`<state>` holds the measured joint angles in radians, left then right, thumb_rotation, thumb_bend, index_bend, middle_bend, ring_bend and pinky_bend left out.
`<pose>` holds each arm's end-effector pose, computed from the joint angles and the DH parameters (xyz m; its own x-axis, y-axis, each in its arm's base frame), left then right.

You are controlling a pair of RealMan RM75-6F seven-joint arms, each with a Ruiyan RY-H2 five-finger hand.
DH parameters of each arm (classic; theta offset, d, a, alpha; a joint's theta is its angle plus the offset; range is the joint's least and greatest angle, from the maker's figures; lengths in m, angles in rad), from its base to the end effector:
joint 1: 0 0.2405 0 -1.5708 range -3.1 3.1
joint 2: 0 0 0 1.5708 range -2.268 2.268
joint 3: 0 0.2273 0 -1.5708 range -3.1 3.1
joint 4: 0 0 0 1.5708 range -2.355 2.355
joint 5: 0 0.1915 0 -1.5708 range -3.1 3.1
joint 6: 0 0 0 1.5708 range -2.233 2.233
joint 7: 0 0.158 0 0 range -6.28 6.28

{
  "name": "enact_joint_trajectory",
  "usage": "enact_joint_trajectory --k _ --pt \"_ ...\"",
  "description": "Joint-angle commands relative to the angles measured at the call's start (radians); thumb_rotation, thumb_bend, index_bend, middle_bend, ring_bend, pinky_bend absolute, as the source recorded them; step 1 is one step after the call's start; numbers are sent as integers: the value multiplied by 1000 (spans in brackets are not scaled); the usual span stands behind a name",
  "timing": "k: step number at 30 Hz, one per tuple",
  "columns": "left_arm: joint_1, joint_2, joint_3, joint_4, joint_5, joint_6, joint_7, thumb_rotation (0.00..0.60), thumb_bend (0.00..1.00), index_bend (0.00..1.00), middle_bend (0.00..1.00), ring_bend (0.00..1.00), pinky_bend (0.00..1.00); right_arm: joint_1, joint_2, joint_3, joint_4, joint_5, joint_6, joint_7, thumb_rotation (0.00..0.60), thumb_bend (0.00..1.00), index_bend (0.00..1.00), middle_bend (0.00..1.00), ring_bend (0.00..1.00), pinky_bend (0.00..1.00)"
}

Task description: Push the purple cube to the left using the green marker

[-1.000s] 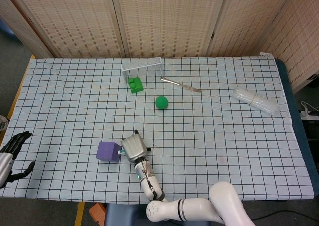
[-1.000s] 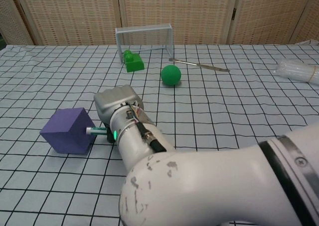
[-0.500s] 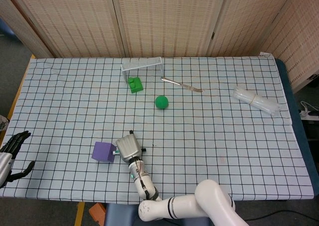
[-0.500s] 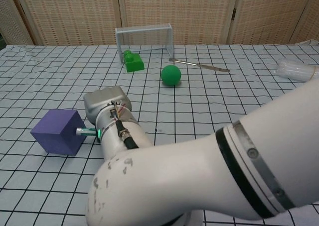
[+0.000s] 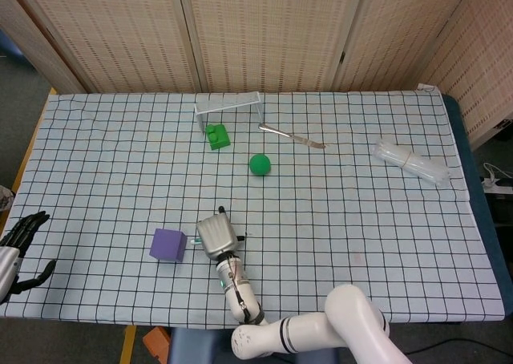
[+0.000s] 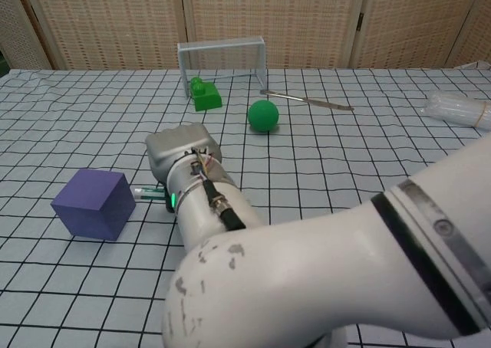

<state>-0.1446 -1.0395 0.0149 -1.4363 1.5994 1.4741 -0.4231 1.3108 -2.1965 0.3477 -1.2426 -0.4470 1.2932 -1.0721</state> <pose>-0.2958 0.1988 0.1883 0.2529 0.0783 0.9643 0.9624 -0.1222 -0.2425 0.0500 -0.2883 -0.1305 0.6446 -0.2149 0.7337 -0.7482 -0.3749 0.5475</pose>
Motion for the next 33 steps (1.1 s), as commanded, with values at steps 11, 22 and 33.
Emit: enact_joint_trajectory --k 11,22,33 --pt "-6 -18 -2 -28 -10 -21 97 600 396 0 0 7 197 -313 384 -197 -341 -78 129 -4 600 433 847 735 496 238" --pt "-15 -39 -13 -51 -36 -48 184 600 395 0 0 8 198 -502 560 -357 -327 -239 24 215 600 434 766 735 475 232" --pt "-26 -48 -17 -58 -51 -75 216 600 394 0 0 10 198 -578 633 -407 -364 -324 -80 294 600 403 105 246 188 117"
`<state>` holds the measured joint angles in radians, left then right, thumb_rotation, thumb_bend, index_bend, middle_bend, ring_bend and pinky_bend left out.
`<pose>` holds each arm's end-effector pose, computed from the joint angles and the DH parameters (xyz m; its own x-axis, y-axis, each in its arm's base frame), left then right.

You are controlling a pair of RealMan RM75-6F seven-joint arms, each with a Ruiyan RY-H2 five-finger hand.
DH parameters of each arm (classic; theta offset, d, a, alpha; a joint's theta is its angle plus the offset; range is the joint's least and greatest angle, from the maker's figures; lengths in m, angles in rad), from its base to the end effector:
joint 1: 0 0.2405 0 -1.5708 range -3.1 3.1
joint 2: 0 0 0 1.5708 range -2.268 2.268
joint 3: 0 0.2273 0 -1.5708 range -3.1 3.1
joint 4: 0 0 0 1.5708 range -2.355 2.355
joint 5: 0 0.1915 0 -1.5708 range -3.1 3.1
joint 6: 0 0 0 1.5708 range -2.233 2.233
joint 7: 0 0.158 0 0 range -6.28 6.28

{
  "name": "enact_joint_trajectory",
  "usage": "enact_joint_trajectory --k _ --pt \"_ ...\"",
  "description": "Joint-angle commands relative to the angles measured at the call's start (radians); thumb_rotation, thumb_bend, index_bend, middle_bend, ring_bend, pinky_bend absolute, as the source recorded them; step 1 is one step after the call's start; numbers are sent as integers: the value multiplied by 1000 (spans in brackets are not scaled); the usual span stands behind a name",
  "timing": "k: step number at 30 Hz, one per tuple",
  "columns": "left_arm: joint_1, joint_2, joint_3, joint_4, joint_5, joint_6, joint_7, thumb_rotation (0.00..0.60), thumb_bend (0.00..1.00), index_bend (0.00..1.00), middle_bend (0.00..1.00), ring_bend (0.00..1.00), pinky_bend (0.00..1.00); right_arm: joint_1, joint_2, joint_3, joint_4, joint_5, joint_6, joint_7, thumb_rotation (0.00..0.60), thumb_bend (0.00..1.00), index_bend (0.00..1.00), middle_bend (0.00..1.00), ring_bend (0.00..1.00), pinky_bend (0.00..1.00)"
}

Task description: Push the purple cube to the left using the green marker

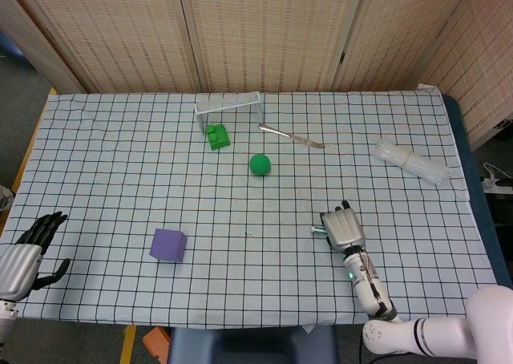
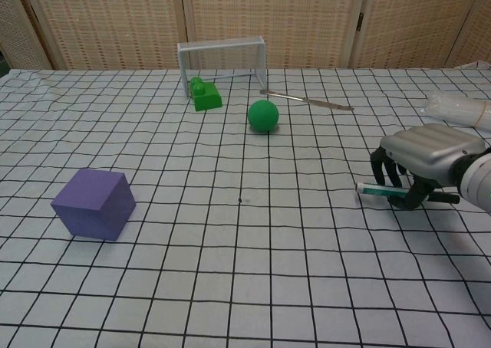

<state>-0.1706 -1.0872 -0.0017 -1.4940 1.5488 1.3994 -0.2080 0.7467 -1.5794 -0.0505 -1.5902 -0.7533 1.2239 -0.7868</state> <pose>-0.2890 0.2081 0.1632 0.3570 0.1015 0.9286 0.9321 -0.1032 -0.3471 -0.1808 -0.2886 -0.0144 0.6982 -0.3262 0.6372 -0.7123 -0.2273 0.6641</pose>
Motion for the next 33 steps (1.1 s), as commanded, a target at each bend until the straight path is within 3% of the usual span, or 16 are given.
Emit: enact_joint_trajectory --k 1,8,13,17,21,25,29,33 --pt "0 0 0 0 0 0 1 600 393 0 0 10 198 -19 21 -12 -24 -27 -12 13 600 375 46 204 162 109" --pt "4 2 4 -5 11 11 3 600 395 0 0 10 199 -77 93 -30 -120 -143 19 86 600 259 0 54 59 45" --pt "13 4 -1 -6 1 25 12 600 394 0 0 11 198 -183 194 -74 -199 -355 178 202 600 222 0 2 3 2" --pt "20 2 -8 -14 -26 23 48 600 396 0 0 10 199 -288 245 -120 -146 -538 333 308 600 210 0 0 0 0" --pt "26 -9 -21 -23 -40 42 93 600 405 0 0 11 199 -396 248 -153 4 -697 480 448 600 207 0 0 0 0" --pt "38 -44 -40 -1 -38 94 141 600 405 0 0 11 191 -470 221 -133 106 -698 518 533 600 205 0 0 0 5" --pt "37 -58 -37 3 -34 91 178 600 405 0 0 4 164 -471 261 -106 90 -706 478 581 600 204 0 0 0 60" --pt "36 -69 -41 1 -35 92 210 600 406 0 0 0 155 -485 296 -100 67 -733 457 583 600 198 0 0 0 3"
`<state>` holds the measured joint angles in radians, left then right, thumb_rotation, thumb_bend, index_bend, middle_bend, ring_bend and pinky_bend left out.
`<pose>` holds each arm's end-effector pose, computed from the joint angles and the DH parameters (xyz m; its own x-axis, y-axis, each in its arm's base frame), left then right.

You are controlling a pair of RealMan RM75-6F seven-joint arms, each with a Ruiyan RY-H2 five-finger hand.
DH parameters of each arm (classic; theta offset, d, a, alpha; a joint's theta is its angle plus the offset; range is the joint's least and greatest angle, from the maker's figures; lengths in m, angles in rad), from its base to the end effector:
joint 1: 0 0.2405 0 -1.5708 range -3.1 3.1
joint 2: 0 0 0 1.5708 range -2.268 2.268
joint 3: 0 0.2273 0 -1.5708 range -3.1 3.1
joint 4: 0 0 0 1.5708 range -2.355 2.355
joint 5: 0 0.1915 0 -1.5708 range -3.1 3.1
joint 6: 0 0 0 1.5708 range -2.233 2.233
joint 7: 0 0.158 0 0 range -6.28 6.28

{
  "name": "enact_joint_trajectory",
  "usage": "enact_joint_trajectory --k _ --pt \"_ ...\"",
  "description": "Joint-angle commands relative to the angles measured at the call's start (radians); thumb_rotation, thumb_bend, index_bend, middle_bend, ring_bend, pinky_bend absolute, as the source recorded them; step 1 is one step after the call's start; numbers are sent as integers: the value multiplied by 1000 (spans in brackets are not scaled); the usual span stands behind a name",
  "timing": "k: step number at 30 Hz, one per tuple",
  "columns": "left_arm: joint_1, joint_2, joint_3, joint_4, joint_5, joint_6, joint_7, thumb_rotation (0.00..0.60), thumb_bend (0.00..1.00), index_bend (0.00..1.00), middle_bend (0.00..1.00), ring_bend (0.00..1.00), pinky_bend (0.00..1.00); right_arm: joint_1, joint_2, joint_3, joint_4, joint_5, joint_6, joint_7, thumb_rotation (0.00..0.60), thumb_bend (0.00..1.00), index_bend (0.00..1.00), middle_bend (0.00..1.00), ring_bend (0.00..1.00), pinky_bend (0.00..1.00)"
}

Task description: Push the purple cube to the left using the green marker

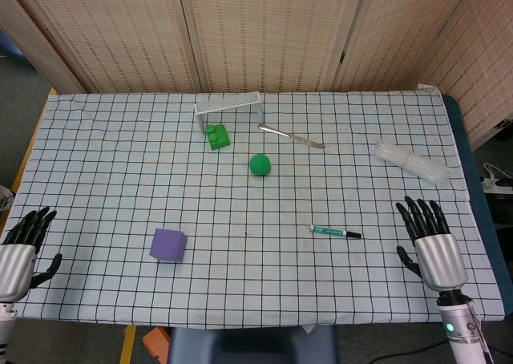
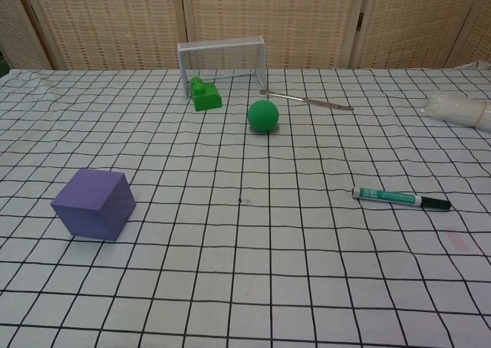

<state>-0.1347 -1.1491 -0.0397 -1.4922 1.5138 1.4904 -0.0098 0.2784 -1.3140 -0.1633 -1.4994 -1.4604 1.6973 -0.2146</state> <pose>-0.2856 0.2054 0.1645 0.4676 -0.0229 0.8836 0.8817 -0.0585 -0.4681 -0.2513 -0.2030 0.1191 0.5219 0.0901 0.8483 -0.8352 -0.1482 0.5296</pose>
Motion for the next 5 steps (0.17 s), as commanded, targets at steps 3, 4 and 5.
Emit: enact_joint_trajectory --k 3,4,5 --pt "3 -7 -5 -5 -1 7 11 600 405 0 0 0 155 -29 43 23 -37 -43 -21 1 600 195 0 0 0 0" --pt "3 -6 -5 -5 -1 8 10 600 404 0 0 0 154 -33 45 27 -39 -44 -25 -1 600 194 0 0 0 0" --pt "4 -5 -5 -6 0 8 8 600 404 0 0 0 154 -36 48 31 -42 -43 -29 0 600 194 0 0 0 0"
